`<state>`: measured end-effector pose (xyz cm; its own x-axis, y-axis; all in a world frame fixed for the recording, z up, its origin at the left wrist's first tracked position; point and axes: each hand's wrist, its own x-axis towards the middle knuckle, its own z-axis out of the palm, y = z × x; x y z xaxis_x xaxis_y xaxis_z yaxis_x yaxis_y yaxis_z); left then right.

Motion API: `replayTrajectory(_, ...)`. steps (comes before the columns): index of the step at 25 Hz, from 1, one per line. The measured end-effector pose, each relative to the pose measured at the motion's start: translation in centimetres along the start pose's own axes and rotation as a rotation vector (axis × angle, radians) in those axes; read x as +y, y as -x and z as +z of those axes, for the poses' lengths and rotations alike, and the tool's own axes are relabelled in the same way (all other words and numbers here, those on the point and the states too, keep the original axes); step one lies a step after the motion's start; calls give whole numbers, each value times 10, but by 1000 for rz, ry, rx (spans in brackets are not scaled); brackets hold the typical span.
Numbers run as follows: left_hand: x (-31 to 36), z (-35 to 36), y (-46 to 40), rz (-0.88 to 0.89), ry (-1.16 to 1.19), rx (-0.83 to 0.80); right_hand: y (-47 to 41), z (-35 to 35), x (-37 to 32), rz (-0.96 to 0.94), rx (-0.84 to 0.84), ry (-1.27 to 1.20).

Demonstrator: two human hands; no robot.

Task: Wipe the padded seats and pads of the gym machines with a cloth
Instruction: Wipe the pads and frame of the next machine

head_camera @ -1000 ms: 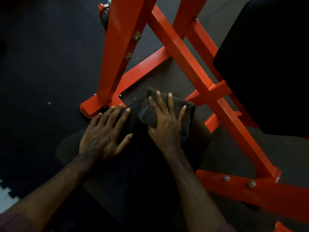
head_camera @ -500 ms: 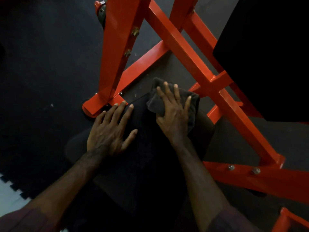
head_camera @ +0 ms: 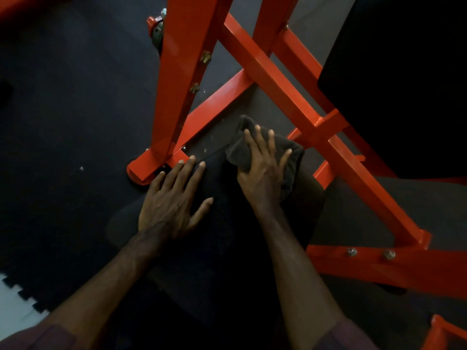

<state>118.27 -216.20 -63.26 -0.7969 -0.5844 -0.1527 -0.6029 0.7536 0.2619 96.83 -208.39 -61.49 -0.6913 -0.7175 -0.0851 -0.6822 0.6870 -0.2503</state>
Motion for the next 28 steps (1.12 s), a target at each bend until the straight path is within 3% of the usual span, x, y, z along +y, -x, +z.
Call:
replayTrajectory(2, -3, 0, 10, -33, 12, 23, 45, -3, -7, 50, -4, -18)
replayTrajectory(6, -11, 9, 61, -212, -33, 138, 48, 4, -40, -423, -153, -18)
replayTrajectory(7, -12, 10, 71, -271, -24, 159, 29, 3, -37, -453, -160, -5)
replayTrajectory(11, -9, 11, 77, -355, -11, 191, 39, -7, -9, -184, -76, -44)
replayTrajectory(14, -8, 12, 77, -370, -6, 203, 95, -2, -33, -325, -161, -45)
replayTrajectory(16, -8, 15, 77, -368, -21, 221, 74, 5, -47, -466, -179, -58)
replayTrajectory(18, -10, 18, 78, -378, -18, 250, 43, 4, -44, -433, -131, -28)
replayTrajectory(21, -8, 18, 78, -394, 1, 276, 70, 1, -22, -198, -80, -63)
replayTrajectory(24, -9, 19, 77, -406, 5, 262, 137, 3, -39, -323, -176, -66)
replayTrajectory(28, -10, 23, 79, -392, 16, 280, 67, 8, -52, -445, -166, -32)
